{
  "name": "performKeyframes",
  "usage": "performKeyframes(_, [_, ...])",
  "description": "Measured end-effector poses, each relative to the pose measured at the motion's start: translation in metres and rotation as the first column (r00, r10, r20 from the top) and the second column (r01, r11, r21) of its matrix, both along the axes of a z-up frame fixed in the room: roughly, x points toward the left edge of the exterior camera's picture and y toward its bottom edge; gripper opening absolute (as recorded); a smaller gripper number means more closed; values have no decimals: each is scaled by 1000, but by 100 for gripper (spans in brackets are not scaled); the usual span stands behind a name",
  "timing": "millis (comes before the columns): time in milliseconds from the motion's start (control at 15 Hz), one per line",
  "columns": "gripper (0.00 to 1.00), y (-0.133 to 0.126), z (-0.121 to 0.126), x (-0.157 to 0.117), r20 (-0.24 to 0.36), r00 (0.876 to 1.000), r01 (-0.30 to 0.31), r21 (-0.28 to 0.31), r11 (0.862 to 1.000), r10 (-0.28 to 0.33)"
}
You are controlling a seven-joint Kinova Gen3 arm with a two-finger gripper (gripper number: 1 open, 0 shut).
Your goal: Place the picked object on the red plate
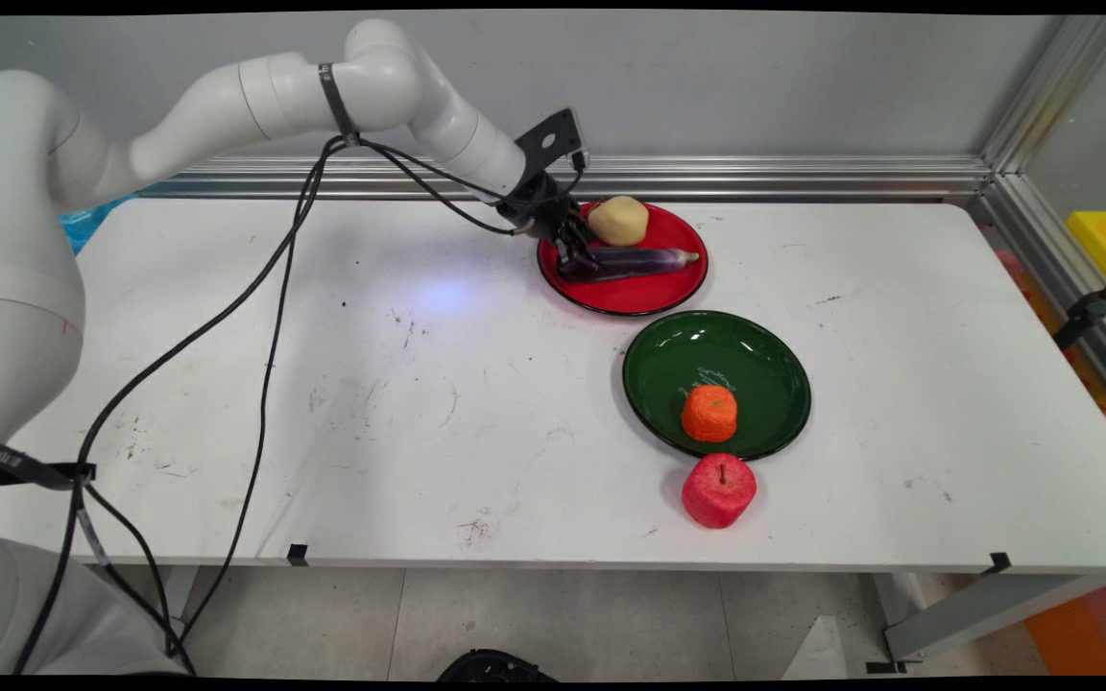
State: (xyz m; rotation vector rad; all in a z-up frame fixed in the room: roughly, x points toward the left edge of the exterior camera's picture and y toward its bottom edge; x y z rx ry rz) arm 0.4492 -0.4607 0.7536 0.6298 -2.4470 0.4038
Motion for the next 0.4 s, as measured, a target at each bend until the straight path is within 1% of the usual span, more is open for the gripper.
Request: performKeyframes(400, [100,1,6,-3,-9,1000,-4,2,1000,4])
